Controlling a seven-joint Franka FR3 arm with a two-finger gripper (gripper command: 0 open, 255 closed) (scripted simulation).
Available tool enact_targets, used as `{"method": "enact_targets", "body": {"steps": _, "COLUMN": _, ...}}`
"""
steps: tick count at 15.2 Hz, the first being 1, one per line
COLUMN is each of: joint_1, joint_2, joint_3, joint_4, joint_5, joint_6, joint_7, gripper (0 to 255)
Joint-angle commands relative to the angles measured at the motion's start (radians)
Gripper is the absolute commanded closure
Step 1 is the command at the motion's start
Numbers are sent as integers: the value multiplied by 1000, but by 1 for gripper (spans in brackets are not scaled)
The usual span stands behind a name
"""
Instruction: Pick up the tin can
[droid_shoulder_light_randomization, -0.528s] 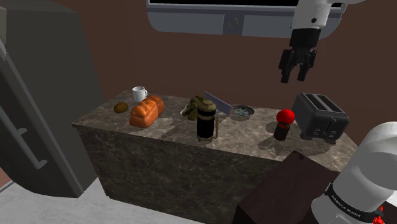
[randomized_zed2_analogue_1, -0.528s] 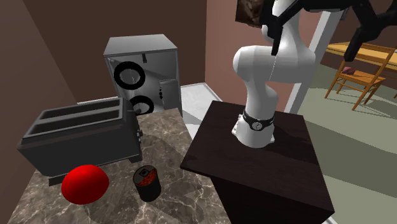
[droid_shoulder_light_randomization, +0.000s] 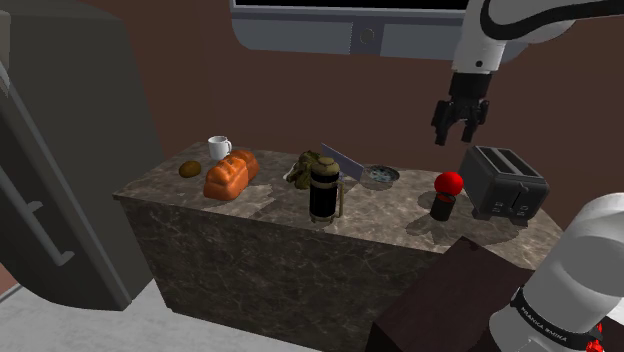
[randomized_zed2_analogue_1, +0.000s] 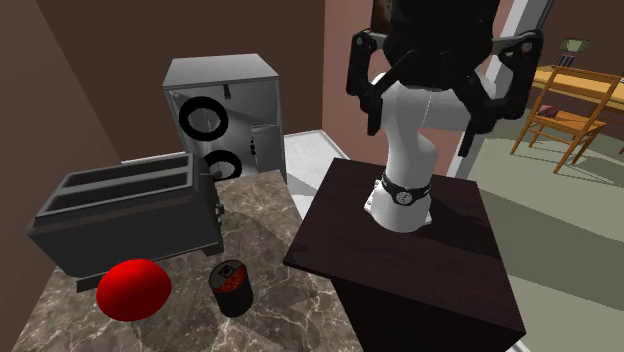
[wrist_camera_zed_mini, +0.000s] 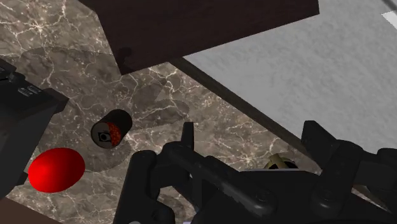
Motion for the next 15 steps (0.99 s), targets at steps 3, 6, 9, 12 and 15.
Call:
{"method": "enact_targets", "body": {"steps": 3, "joint_1": -36, "joint_2": 69, "joint_3": -37, "joint_4": -53, "joint_5": -29, "joint_6": 135, "joint_7": -1, "gripper": 0}}
{"method": "enact_targets", "body": {"steps": 6, "joint_1": -66, "joint_2": 123, "joint_3": -70, "joint_4": -85, "joint_5": -51, "joint_6": 229, "joint_7": -5, "gripper": 0}}
{"method": "enact_targets", "body": {"steps": 9, "joint_1": -93, "joint_2": 187, "joint_3": -105, "joint_4": -106, "joint_5": -69, "joint_6": 324, "joint_7": -10, "gripper": 0}}
{"method": "enact_targets", "body": {"steps": 12, "joint_1": -119, "joint_2": 261, "joint_3": -140, "joint_4": -117, "joint_5": -83, "joint_6": 419, "joint_7": -16, "gripper": 0}}
{"method": "enact_targets", "body": {"steps": 15, "joint_1": -143, "joint_2": 344, "joint_3": -177, "joint_4": -118, "joint_5": -90, "joint_6": 512, "joint_7": -25, "gripper": 0}}
